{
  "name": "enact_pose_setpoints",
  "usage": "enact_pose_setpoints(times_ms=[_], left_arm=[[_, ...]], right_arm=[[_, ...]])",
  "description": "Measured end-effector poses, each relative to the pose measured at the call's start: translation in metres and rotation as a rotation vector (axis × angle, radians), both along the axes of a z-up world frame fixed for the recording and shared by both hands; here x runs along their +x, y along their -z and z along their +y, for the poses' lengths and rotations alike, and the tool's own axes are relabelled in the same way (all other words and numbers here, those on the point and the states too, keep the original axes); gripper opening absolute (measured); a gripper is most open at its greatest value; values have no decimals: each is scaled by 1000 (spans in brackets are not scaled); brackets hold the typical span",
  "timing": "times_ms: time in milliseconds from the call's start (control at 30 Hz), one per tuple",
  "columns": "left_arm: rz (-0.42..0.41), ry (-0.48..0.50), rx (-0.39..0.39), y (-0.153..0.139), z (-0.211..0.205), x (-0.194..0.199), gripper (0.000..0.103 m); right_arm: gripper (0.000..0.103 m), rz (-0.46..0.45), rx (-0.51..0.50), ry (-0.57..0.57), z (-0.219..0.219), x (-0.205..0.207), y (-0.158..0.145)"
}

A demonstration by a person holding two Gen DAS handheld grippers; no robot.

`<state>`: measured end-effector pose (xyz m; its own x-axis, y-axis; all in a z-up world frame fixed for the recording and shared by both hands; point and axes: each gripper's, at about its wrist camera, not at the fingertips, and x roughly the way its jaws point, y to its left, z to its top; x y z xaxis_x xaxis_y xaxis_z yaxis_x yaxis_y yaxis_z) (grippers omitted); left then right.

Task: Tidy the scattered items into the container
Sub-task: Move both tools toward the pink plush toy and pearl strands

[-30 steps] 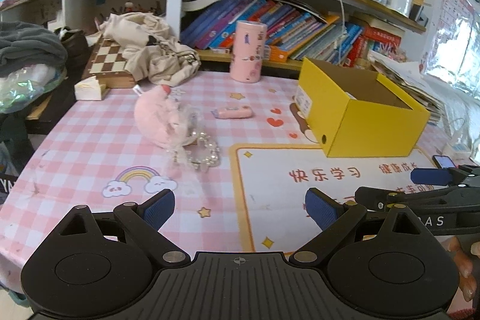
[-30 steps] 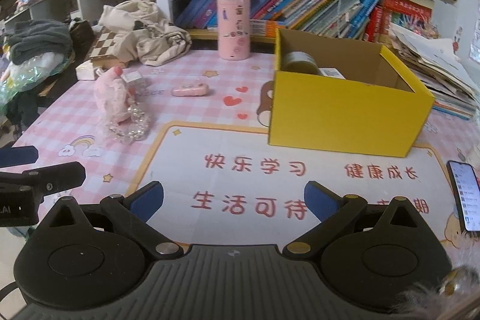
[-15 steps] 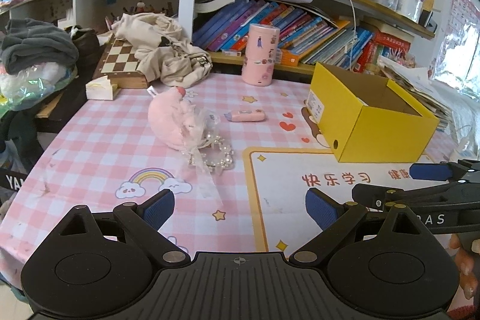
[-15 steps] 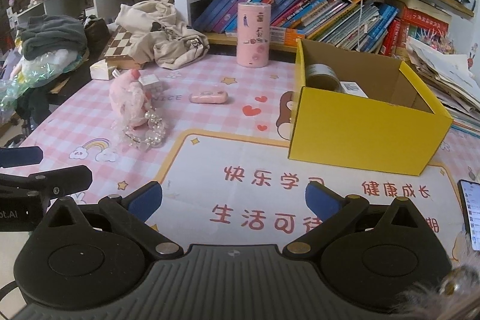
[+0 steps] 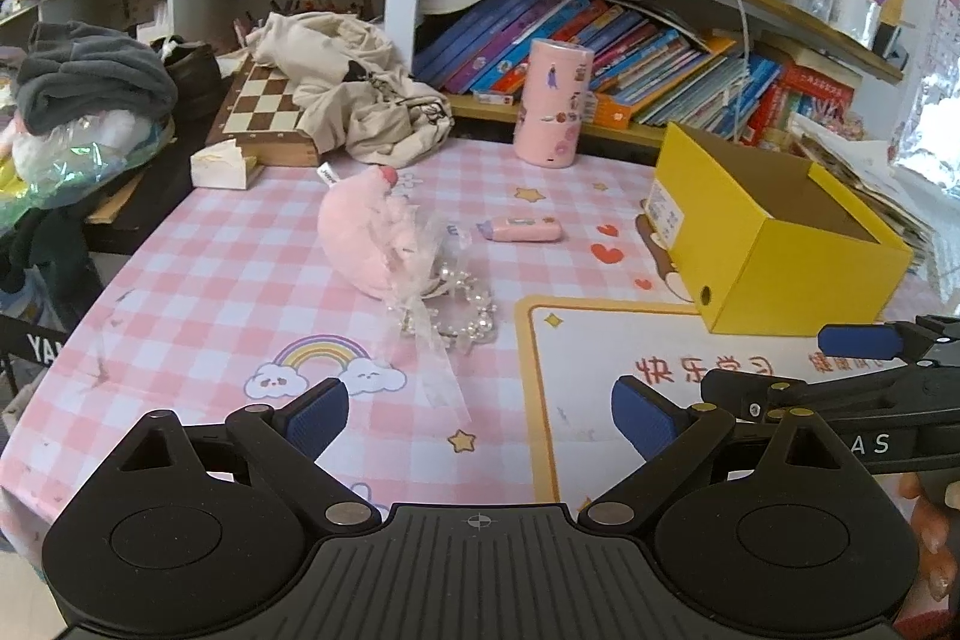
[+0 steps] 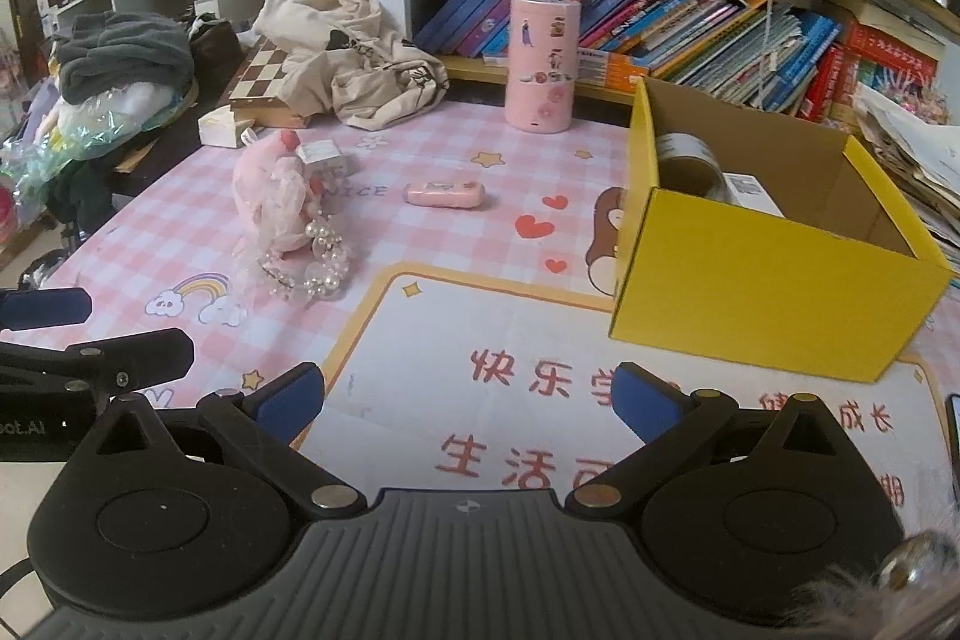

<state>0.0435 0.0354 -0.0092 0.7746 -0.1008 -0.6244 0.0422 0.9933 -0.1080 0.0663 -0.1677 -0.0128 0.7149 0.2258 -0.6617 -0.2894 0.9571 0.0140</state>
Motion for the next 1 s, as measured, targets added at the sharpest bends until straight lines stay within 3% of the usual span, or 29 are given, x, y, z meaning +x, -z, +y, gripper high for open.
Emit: enact_pose_setpoints(times_ms=[500, 833, 1000], left_arm=[[33, -99, -3, 13, -3, 39, 97], [47, -166, 2, 19, 3, 74, 96], [34, -203, 14, 16, 8, 89, 96]], right_arm=[[103, 41, -40, -91, 9, 54, 14], [100, 90, -45, -227, 21, 87, 31], [91, 90, -44, -304, 33, 102, 38]])
